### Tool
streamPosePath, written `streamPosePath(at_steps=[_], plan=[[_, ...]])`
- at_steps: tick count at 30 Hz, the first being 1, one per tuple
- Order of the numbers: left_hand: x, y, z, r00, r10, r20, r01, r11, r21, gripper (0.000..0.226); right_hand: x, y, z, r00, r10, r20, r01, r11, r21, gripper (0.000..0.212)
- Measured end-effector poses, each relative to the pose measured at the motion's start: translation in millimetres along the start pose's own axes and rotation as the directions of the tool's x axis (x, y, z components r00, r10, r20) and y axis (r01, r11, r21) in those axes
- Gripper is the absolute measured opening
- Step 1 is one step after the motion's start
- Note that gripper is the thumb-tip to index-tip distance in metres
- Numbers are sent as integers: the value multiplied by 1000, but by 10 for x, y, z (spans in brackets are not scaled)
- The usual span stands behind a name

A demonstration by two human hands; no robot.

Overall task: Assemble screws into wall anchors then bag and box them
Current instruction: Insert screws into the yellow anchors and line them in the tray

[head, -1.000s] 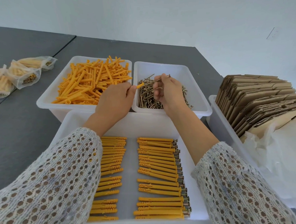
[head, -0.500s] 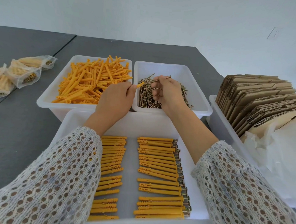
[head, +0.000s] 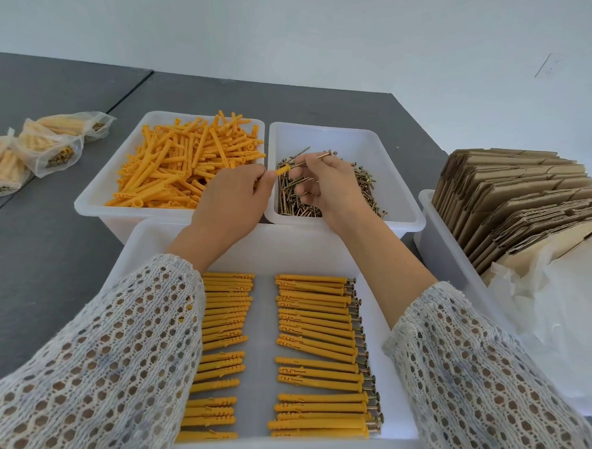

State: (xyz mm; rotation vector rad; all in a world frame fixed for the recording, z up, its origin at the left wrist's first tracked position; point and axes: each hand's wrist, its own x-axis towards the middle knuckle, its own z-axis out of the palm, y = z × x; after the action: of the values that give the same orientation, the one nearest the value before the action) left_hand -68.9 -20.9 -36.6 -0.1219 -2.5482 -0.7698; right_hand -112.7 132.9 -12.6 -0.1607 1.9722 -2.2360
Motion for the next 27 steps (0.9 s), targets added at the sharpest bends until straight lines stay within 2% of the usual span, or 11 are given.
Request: streamPosePath(at_steps=[4, 7, 10, 14, 18, 24, 27], plan=[[4, -30, 17, 1000, 11, -3, -11, 998, -59, 40, -14, 25, 44, 996, -60, 71, 73, 977, -199, 19], [5, -46, 6, 1000, 4, -23, -8, 989, -150, 35, -16, 17, 65, 994, -52, 101, 76, 966, -249, 27], [4, -29, -27, 997, -20, -69, 2, 967, -255, 32, 6, 8, 42, 999, -15, 49, 24, 982, -186, 34], [0, 5, -99, 994, -51, -98, 7, 914, -407, 27, 56, 7, -27, 993, 35, -115, -42, 997, -61, 23], [-13, 43, -128, 1000, -15, -15, 6, 886, -463, 21, 101, 17, -100, 968, 79, -239, -84, 996, -12, 26], [2, 123, -152, 995, 21, 101, 31, 878, -478, 25, 141, 56, -123, 967, 53, -251, -67, 997, -45, 29], [36, 192, -205, 970, 45, 237, 90, 843, -530, 25, 164, 68, -127, 964, 47, -262, -62, 997, -48, 29]])
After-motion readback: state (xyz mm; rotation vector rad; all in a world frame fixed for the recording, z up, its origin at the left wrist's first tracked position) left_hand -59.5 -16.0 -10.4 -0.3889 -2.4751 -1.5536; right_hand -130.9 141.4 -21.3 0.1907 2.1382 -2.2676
